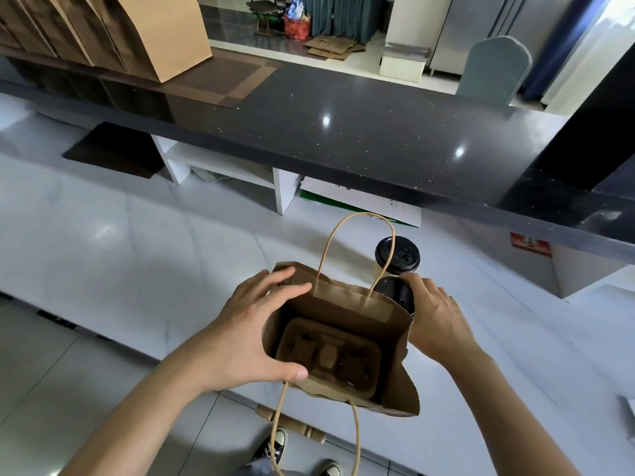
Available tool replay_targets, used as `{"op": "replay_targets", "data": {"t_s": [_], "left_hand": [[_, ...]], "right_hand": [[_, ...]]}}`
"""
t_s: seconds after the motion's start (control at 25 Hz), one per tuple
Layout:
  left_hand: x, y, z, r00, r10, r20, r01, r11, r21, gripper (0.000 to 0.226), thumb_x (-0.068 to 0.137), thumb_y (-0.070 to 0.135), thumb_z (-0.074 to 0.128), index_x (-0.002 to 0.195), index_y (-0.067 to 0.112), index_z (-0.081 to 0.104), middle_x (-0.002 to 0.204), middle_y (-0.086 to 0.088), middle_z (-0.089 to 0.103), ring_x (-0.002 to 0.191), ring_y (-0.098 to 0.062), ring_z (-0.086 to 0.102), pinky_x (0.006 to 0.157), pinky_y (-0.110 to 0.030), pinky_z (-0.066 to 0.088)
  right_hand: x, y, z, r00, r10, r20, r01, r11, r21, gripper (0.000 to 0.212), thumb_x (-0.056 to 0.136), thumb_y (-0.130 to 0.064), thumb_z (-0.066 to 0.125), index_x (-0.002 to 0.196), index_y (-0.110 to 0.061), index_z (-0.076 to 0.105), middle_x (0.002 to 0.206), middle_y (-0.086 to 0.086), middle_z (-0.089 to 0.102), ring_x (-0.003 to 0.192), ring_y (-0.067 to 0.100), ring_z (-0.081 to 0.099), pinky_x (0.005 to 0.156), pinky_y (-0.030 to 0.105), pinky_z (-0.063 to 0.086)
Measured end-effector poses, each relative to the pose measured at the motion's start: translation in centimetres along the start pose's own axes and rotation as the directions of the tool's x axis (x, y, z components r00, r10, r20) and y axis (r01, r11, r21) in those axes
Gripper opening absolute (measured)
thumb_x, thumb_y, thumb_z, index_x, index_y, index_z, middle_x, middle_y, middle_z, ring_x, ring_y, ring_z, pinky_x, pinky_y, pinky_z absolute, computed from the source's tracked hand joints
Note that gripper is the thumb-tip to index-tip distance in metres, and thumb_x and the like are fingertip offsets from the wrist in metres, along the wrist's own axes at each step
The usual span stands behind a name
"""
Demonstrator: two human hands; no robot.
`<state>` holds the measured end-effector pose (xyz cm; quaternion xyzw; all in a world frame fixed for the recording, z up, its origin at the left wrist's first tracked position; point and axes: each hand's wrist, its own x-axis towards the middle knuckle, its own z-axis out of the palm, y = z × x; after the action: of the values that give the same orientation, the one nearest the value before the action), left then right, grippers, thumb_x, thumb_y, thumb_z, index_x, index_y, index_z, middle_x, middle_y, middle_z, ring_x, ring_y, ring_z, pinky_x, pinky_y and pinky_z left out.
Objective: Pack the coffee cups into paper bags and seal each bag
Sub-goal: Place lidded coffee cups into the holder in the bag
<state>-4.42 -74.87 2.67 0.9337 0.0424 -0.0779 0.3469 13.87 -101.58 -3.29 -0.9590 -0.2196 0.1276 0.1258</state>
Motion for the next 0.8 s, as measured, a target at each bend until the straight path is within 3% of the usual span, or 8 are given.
{"op": "replay_targets", "data": {"t_s": [0.24, 0.52, 0.68, 0.8], "left_hand": [[0.5, 0.0, 0.2, 0.999, 0.035, -0.007, -0.035, 0.999, -0.014, 0.105, 0.061, 0.063, 0.086, 0.147, 0.064, 0.025, 0.156, 0.043, 0.002, 0.147, 0.014, -0.002, 0.116, -0.028, 0.021], [2.0, 1.0, 0.3, 0.998, 0.062, 0.015, -0.061, 0.997, -0.050, 0.109, 0.059, 0.066, 0.086, 0.145, 0.069, 0.019, 0.155, 0.045, 0.000, 0.146, 0.014, 0.000, 0.113, -0.028, 0.023], [2.7, 1.5, 0.3, 0.997, 0.062, 0.035, -0.060, 0.997, -0.040, 0.112, 0.060, 0.064, 0.087, 0.146, 0.069, 0.015, 0.160, 0.037, -0.002, 0.149, 0.008, -0.003, 0.118, -0.032, 0.021], [3.2, 1.9, 0.2, 0.997, 0.050, 0.051, -0.048, 0.998, -0.030, 0.114, 0.062, 0.062, 0.087, 0.148, 0.065, 0.014, 0.163, 0.032, -0.003, 0.151, 0.002, -0.003, 0.124, -0.042, 0.022]], "right_hand": [[-1.4, 0.8, -1.5, 0.994, 0.048, -0.102, -0.028, 0.982, 0.188, 0.070, 0.077, -0.030, 0.078, 0.138, -0.033, 0.044, 0.122, -0.001, 0.058, 0.111, 0.029, 0.053, 0.095, 0.042, 0.045], [-4.0, 2.1, -5.8, 0.929, 0.075, -0.363, 0.064, 0.932, 0.357, 0.081, 0.075, -0.044, 0.085, 0.144, -0.031, 0.044, 0.127, -0.007, 0.050, 0.117, 0.018, 0.051, 0.099, 0.043, 0.052], [-6.2, 1.9, -9.2, 0.872, 0.077, -0.484, 0.133, 0.913, 0.385, 0.081, 0.072, -0.053, 0.079, 0.143, -0.032, 0.046, 0.132, -0.008, 0.048, 0.116, 0.016, 0.055, 0.087, 0.017, 0.047], [-7.8, 1.0, -11.5, 0.829, 0.077, -0.554, 0.195, 0.888, 0.416, 0.080, 0.071, -0.054, 0.079, 0.142, -0.033, 0.049, 0.130, -0.006, 0.052, 0.111, 0.009, 0.058, 0.083, 0.004, 0.043]]}}
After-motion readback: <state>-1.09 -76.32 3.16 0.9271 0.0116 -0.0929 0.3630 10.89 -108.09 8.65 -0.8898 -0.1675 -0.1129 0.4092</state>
